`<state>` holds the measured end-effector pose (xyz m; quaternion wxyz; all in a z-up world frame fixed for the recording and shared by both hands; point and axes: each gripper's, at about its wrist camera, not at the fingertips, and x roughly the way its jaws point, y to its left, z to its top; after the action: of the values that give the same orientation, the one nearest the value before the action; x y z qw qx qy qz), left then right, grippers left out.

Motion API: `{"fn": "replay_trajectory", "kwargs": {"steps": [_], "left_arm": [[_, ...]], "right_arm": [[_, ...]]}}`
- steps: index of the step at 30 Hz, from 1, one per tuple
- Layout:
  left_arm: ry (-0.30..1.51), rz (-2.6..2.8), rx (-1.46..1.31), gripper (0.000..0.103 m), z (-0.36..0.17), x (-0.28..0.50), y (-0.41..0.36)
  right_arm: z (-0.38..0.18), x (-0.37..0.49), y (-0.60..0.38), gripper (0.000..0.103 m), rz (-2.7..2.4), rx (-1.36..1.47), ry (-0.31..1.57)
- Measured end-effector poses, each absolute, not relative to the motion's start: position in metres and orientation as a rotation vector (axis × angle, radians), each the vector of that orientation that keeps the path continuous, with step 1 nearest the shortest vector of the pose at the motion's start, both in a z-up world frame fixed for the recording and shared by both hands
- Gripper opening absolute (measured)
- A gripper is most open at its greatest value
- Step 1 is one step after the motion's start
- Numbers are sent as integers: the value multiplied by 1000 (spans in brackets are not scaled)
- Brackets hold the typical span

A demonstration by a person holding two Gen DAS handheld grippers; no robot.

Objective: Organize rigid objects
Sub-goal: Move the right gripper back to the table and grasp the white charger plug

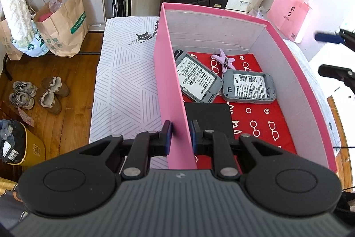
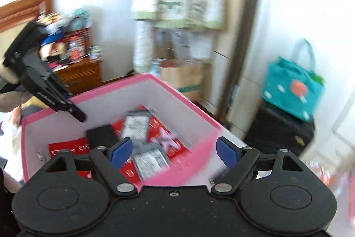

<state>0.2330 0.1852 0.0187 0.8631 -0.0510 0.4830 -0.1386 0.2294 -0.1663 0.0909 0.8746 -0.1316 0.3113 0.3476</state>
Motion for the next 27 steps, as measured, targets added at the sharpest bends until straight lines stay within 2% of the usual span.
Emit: {"fn": "replay_trajectory", "kwargs": {"steps": [9, 13, 24, 27], "left_arm": [[1008, -283, -123, 16, 18, 232, 187], [1010, -283, -120, 16, 18, 232, 188], [1009, -287, -110, 16, 17, 232, 188], [1005, -285, -95, 16, 18, 232, 185]], "right_arm": [[11, 220, -209, 83, 541, 13, 765], [-16, 216, -207, 73, 495, 32, 778], [-46, 214, -180, 74, 351, 37, 706], [-53, 214, -171, 66, 310, -52, 699]]}}
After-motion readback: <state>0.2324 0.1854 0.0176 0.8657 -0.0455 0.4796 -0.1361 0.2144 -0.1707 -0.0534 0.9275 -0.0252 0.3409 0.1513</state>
